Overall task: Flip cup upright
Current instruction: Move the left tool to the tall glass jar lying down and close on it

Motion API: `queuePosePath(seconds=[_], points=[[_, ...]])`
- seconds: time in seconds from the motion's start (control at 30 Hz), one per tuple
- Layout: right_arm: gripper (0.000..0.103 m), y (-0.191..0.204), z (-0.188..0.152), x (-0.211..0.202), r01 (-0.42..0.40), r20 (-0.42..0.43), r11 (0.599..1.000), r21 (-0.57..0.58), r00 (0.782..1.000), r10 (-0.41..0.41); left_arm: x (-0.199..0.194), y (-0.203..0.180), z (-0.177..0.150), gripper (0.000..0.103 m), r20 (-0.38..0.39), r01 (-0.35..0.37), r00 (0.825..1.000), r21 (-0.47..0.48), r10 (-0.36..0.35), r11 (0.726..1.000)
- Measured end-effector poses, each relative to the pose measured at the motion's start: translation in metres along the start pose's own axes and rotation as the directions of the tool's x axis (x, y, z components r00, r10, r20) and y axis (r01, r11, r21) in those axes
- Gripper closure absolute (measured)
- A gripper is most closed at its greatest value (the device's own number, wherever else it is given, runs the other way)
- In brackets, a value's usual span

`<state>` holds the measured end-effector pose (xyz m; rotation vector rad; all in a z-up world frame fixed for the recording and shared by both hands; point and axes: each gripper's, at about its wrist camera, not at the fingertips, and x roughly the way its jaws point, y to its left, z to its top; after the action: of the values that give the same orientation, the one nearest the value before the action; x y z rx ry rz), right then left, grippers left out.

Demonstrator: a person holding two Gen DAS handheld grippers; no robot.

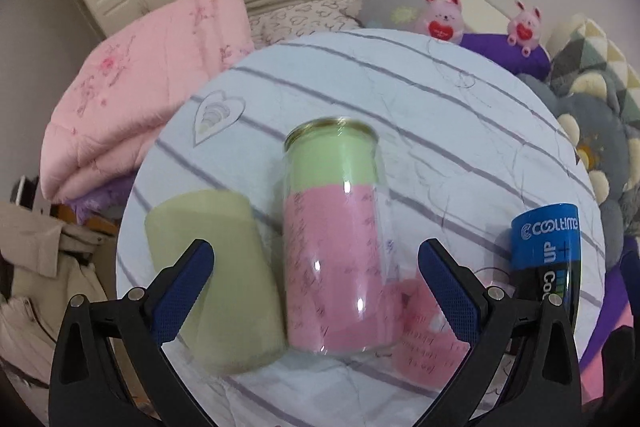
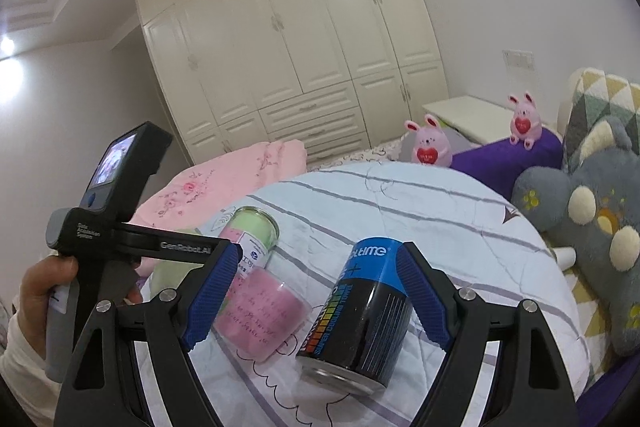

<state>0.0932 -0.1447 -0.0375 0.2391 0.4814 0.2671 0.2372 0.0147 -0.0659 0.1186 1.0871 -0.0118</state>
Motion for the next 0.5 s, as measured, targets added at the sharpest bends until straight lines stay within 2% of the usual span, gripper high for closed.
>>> queuePosePath(seconds=[0.23, 0.3, 0.5], points=[[0.020, -0.003, -0.003, 0.007, -0.010, -0.006, 1.000, 0.008, 1.000, 0.010, 0.019, -0.009, 0.016, 0.000, -0.096, -0.015, 0.995, 0.047, 0.019, 0.999], [0.020, -0.005, -0.004, 0.008, -0.017, -0.008, 1.000, 0.016, 1.000, 0.017, 0.025, -0.012, 0.022, 0.000, -0.116, -0.042, 0.992, 0.047, 0.047, 0.998], [0.020, -0.018, -0.004, 0.008, -0.028, -0.003, 0.998, 0.052, 1.000, 0.028, 0.042, -0.016, 0.030, 0.000, -0.174, -0.045, 0.984, 0.031, 0.050, 0.998]])
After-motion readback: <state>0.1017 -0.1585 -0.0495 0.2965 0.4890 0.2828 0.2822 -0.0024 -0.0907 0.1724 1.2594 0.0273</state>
